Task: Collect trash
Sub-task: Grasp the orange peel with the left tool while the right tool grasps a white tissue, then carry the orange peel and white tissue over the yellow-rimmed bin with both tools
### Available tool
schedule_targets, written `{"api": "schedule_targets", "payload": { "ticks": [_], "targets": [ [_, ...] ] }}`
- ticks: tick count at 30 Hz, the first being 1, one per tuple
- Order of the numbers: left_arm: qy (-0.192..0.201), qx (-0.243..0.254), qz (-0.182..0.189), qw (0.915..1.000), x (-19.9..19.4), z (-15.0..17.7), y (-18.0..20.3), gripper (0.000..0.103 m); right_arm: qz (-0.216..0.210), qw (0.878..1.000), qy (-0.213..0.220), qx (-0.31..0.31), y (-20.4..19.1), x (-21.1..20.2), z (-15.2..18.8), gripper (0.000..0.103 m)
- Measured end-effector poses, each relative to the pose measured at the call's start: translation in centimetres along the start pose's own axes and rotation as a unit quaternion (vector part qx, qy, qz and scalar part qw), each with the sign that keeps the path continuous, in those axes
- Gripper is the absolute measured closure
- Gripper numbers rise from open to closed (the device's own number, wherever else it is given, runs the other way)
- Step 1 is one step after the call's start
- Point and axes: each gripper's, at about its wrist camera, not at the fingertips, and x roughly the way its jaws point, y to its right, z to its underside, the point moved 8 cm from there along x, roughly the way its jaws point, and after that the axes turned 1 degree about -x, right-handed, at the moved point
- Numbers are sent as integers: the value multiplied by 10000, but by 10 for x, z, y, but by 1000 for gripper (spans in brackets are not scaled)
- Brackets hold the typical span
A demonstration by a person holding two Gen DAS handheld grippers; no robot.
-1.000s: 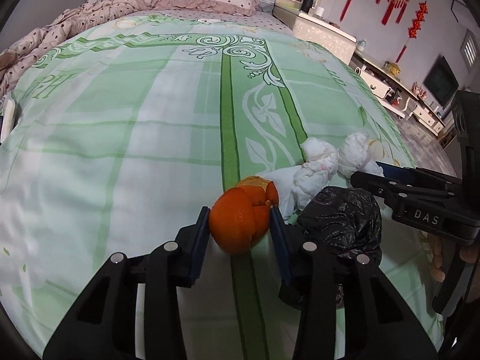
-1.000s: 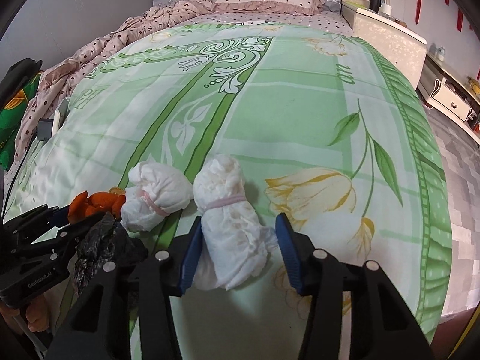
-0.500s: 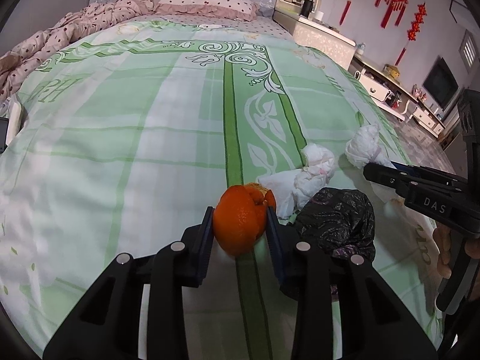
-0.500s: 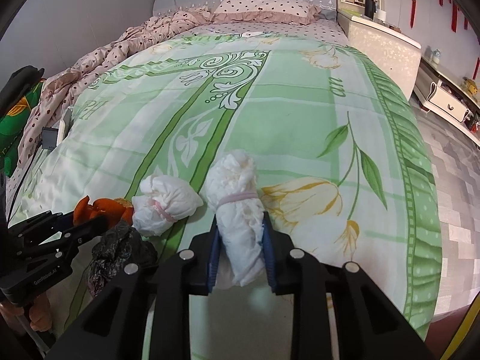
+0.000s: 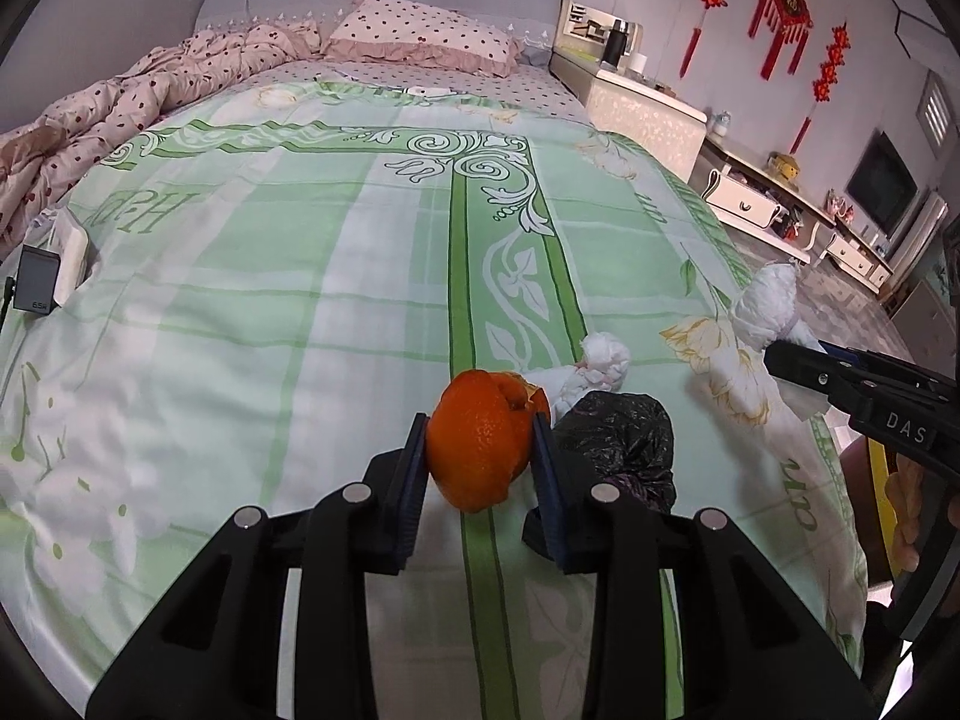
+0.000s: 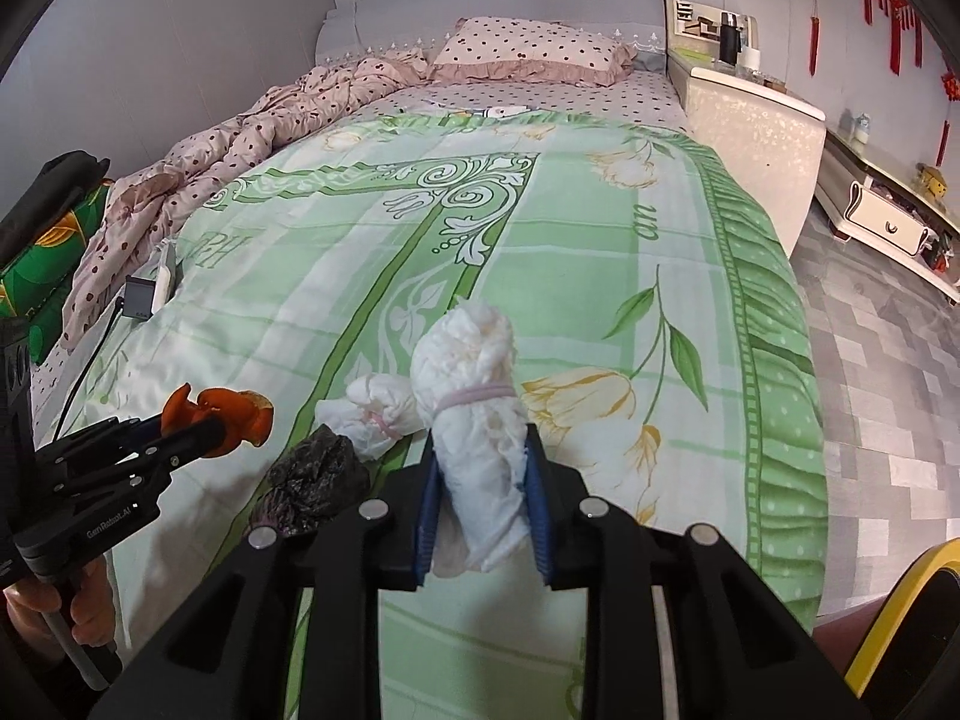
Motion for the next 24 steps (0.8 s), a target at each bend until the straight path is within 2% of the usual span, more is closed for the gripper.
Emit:
{"api": "schedule_targets", "payload": {
  "ticks": [11,24],
  "targets": [
    [324,39,48,9995,-53,-11,34,72,-47,9989,456,21,5,-73,-1,79],
    [465,272,355,9979,-89,-11,106,72,221,9952,909,292,50,-150,9,79]
  ]
}}
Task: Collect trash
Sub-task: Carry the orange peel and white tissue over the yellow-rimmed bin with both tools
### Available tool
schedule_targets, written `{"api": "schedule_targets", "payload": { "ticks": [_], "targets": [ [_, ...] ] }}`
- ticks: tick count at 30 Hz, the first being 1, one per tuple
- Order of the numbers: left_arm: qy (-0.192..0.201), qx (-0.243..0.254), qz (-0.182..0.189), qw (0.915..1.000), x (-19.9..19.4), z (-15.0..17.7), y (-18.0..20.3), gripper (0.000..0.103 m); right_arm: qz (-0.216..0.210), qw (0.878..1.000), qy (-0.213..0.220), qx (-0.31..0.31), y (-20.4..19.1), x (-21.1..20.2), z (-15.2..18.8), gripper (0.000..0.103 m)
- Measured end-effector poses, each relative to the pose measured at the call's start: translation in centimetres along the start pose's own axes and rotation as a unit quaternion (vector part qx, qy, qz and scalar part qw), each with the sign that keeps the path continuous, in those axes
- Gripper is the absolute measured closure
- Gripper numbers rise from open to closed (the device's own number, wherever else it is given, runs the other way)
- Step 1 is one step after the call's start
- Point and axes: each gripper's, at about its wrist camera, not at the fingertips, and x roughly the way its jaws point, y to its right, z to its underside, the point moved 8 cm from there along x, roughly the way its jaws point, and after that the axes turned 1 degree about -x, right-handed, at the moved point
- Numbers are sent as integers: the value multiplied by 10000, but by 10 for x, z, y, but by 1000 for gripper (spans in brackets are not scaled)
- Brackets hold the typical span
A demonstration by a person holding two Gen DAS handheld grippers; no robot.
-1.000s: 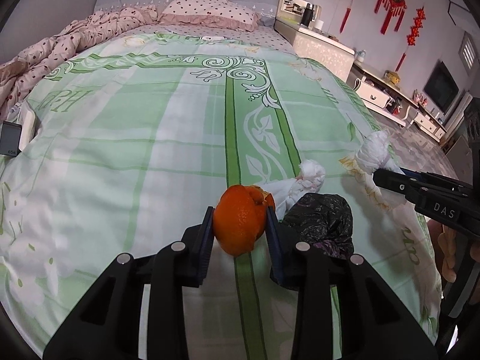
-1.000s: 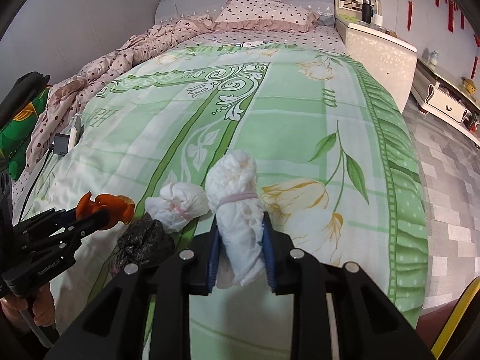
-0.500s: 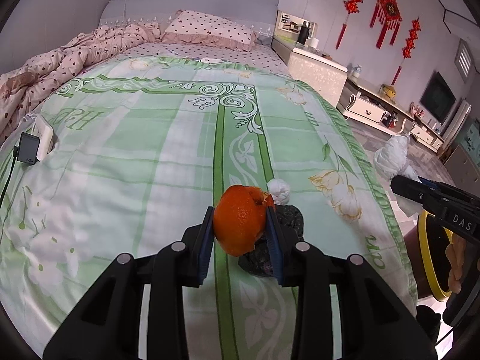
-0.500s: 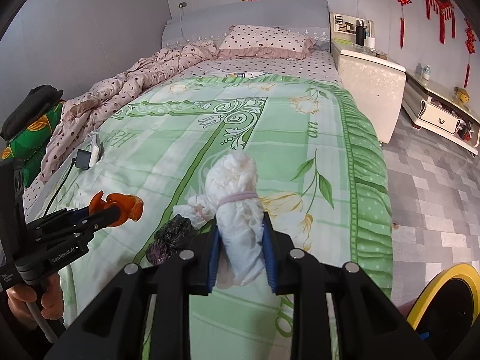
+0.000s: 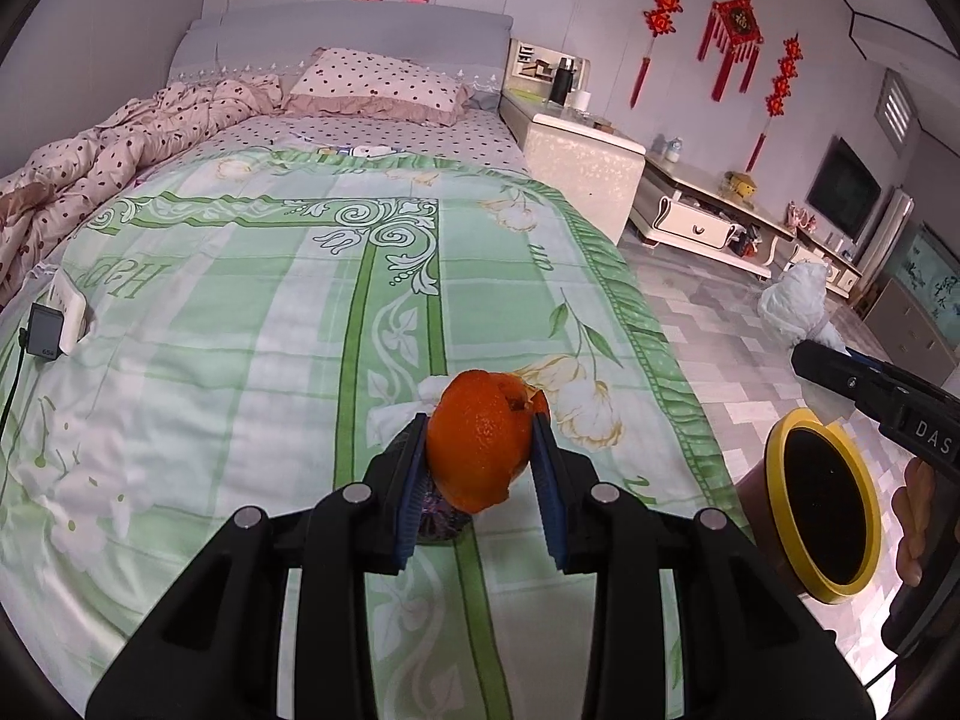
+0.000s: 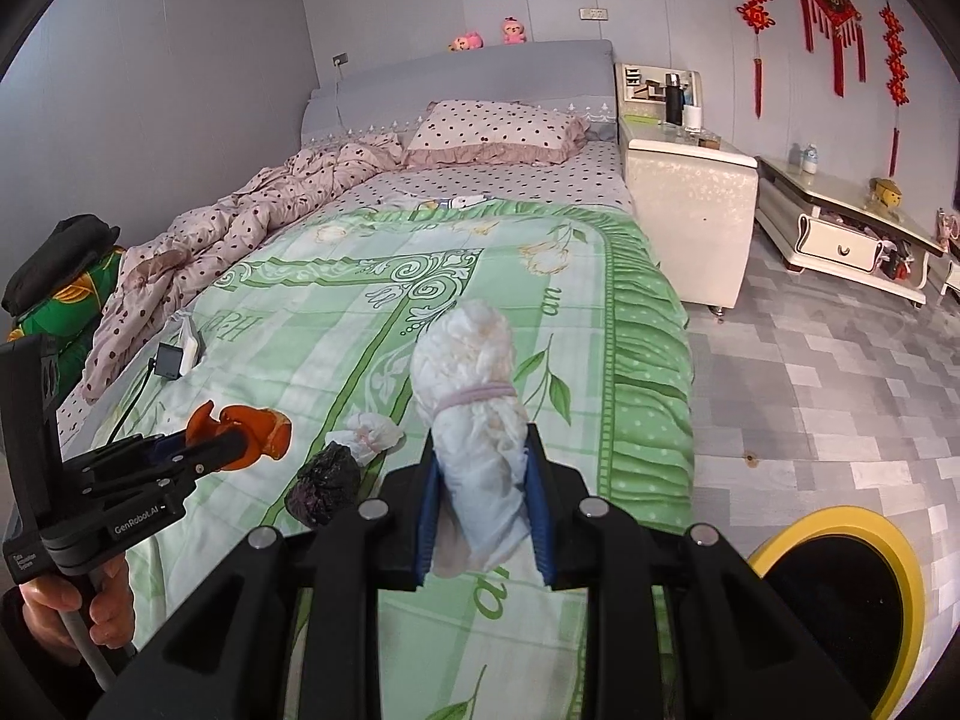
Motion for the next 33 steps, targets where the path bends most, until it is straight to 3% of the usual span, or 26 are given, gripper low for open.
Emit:
{"api": "schedule_targets", "payload": {
  "ticks": [14,33],
  "targets": [
    [49,359,385,9986,-9,-10,88,72,439,9977,368,351,70,-67,0,79],
    [-119,899,1134,9894,5,-2,225,72,1067,9874,656,963,177,-134,23,79]
  ]
}}
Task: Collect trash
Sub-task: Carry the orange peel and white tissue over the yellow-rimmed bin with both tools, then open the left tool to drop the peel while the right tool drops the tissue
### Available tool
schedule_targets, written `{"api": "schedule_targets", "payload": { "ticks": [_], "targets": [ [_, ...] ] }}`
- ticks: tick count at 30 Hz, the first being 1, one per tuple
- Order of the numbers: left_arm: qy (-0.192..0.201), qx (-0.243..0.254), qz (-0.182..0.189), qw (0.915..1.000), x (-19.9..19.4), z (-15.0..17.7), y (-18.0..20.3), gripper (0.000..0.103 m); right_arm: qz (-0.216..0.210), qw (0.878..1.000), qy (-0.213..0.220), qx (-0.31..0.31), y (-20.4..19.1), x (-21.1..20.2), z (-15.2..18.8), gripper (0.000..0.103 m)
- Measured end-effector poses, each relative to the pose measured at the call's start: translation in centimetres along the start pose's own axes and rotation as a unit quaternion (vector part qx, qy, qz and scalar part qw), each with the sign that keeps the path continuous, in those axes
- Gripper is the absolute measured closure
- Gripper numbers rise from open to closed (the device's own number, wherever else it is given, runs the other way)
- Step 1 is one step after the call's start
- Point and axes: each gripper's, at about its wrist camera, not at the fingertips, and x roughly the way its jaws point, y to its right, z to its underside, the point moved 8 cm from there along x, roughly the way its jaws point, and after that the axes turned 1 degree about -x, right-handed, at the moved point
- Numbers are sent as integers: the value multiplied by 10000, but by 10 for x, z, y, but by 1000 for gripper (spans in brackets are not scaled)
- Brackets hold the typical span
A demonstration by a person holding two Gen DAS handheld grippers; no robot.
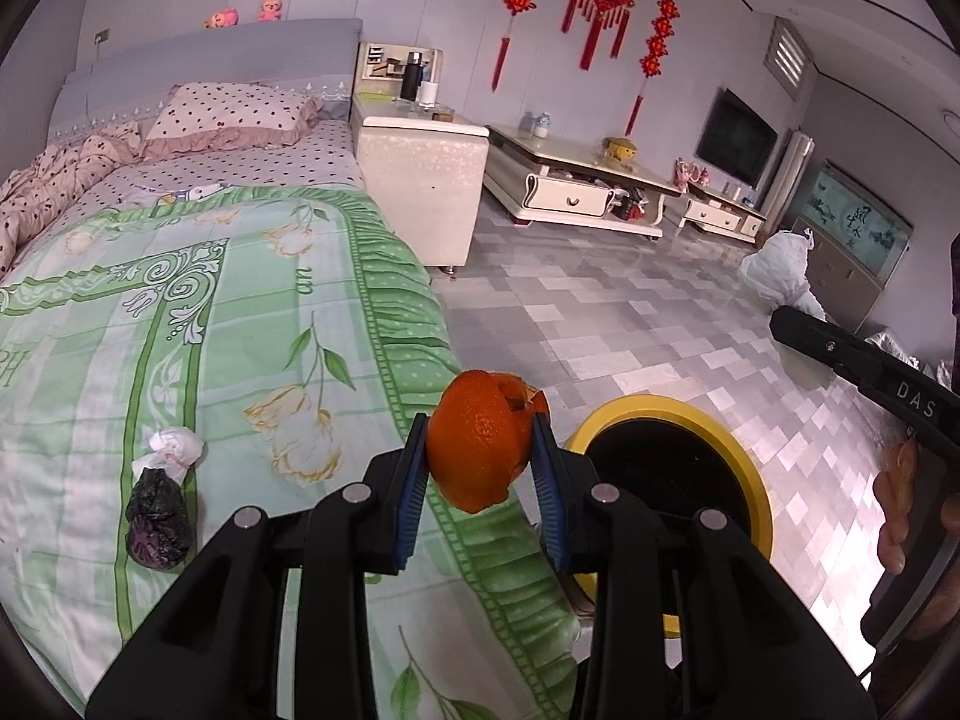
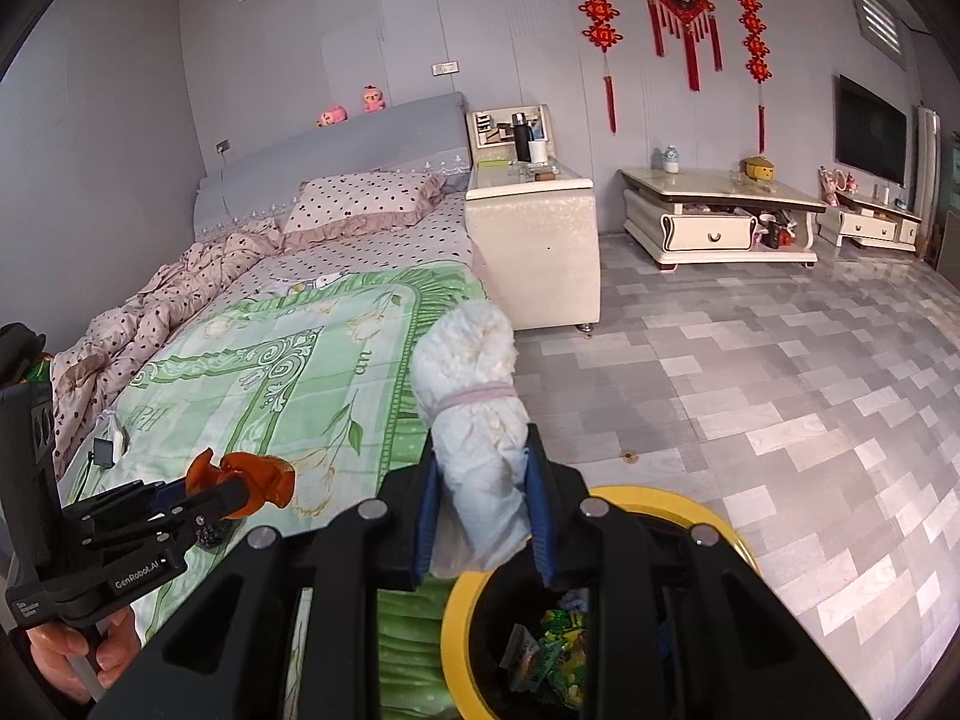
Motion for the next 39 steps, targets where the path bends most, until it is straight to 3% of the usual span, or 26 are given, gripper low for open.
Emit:
{"api": "schedule_targets", "payload": {
  "ticks": [9,19,36,39],
  "targets": [
    [-171,278,335,9989,25,7,60,72,164,9996,-48,237,40,-7,11,79],
    [-490,403,541,9965,61,29,98,72,259,9983,-222,475,69,2,32,78],
    [-936,420,849,9911,101,64,129,70,233,9938,-568,925,109,29,55,77],
    [-955,346,915,9906,102,64,128,67,254,9936,-531,961,112,27,54,73]
  ]
}}
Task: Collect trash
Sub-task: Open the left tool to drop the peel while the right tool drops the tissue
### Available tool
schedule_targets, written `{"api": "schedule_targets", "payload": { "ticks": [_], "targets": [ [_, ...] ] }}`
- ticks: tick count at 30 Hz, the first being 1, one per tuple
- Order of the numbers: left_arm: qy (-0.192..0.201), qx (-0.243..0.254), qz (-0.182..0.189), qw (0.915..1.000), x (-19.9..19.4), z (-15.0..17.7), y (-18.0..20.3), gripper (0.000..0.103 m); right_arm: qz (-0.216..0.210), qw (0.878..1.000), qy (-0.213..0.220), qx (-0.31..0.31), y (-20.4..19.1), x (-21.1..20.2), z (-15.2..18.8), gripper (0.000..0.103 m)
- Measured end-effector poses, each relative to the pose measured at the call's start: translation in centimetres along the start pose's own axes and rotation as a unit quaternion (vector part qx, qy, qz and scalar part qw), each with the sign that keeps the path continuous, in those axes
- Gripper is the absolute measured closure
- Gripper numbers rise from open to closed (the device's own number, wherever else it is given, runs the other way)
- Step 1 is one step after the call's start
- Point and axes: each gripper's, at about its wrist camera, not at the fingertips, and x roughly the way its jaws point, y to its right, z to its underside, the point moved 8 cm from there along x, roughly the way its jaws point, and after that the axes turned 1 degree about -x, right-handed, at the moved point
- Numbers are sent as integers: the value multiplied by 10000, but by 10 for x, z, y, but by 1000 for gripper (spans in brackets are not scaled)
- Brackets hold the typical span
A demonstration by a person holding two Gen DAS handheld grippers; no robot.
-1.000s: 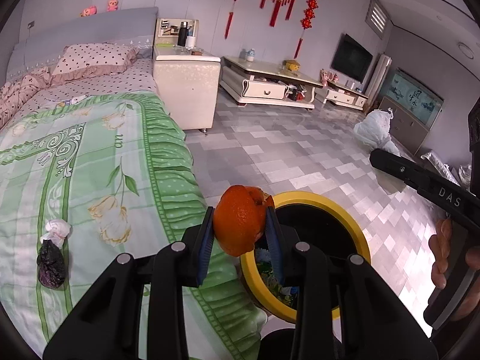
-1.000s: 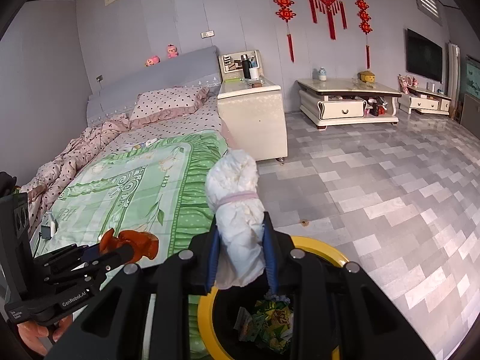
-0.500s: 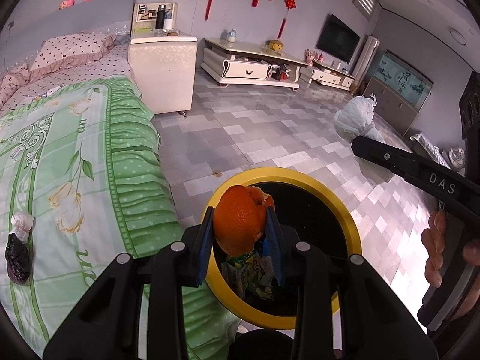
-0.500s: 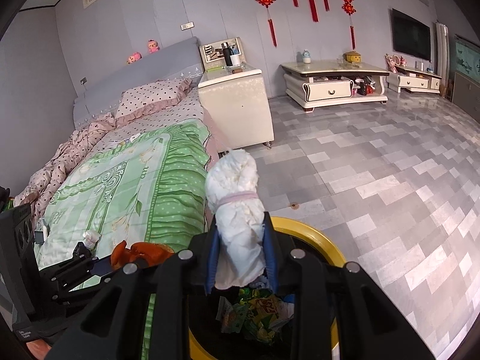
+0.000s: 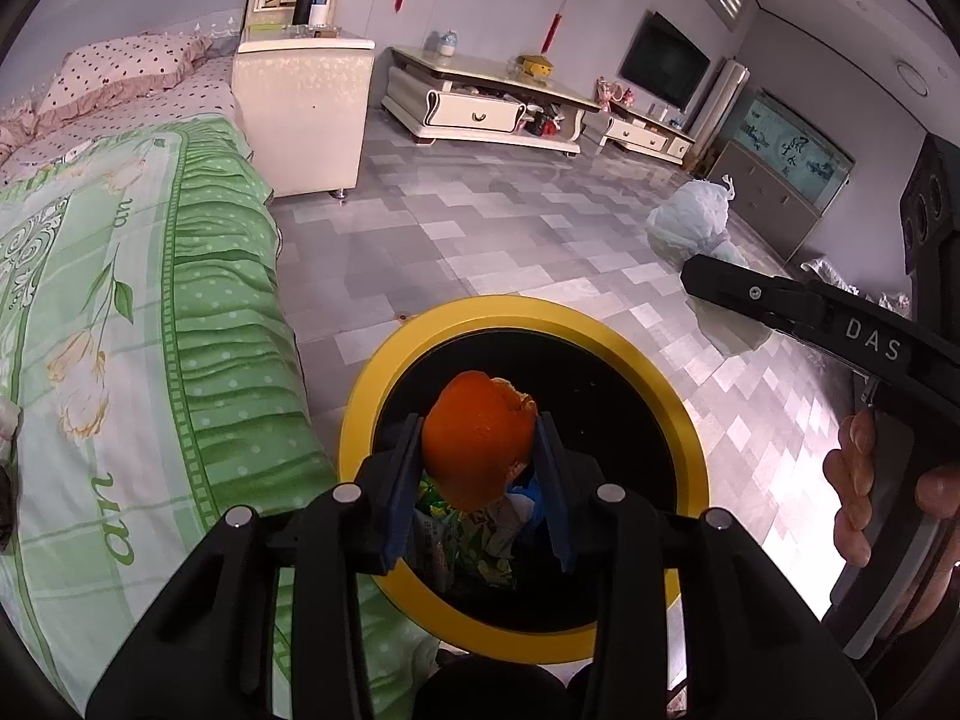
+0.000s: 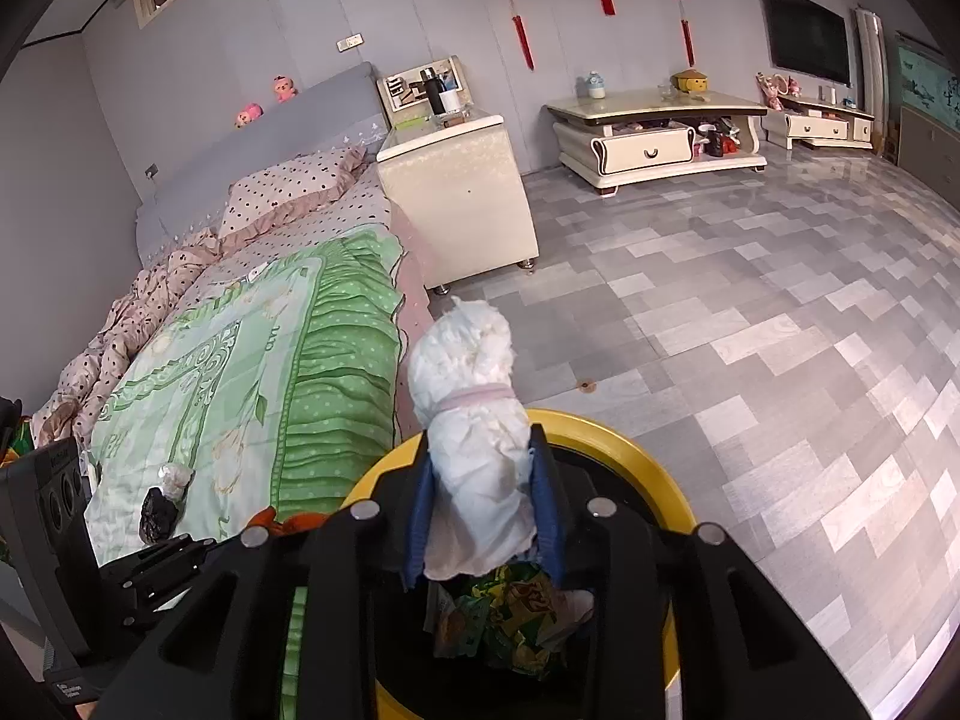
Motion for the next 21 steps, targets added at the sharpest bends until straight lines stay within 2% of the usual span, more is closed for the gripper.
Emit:
{"api": "schedule_targets", "payload": {
  "ticks": [3,7,14,21],
  "targets": [
    [74,9,-17,10000,-2,-1,-2,59,21,10000,9,59,3,0,0,71],
    [126,-43,7,9999,-7,-3,-5,52,74,9999,31,124,5,-2,-1,61],
    [277,-174,-84,9994,-22,-5,-24,38,57,9998,4,201,1,-4,0,55],
    [441,-331,-405,9977,-46,-3,-68,34,-118,9999,-22,69,-27,-4,-3,49]
  ]
}}
